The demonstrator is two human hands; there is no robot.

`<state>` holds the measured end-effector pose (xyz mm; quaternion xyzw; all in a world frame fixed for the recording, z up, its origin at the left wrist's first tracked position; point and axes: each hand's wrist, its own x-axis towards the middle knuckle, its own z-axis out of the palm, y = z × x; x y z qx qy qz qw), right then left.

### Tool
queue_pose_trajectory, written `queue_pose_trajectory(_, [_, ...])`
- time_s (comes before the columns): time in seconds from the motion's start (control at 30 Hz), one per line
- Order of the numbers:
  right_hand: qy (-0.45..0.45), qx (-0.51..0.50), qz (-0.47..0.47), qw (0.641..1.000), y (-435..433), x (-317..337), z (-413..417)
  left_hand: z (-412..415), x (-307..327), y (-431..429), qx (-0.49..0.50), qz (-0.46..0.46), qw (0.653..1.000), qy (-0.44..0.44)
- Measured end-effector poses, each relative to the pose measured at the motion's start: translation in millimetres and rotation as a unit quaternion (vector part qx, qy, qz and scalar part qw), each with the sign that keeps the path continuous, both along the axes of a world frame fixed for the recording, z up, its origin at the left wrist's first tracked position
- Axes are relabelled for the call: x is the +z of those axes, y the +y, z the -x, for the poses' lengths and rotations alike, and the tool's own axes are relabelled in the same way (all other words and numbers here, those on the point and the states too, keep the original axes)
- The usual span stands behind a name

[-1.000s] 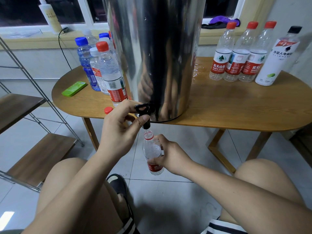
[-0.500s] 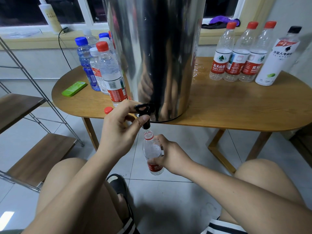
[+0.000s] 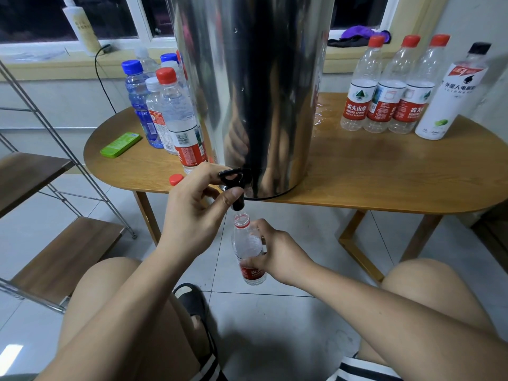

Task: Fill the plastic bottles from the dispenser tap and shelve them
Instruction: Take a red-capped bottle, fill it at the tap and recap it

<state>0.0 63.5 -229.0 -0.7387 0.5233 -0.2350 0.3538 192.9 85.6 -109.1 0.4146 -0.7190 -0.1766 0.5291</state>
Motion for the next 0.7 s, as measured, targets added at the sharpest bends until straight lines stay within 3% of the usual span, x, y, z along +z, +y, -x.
queue_pose_trajectory(0.7, [-0.002,0.003,0.001,1.000,-0.6,-0.2,0.2,0.9,3.4,3.3,0.014,0.015,1.000,-0.016])
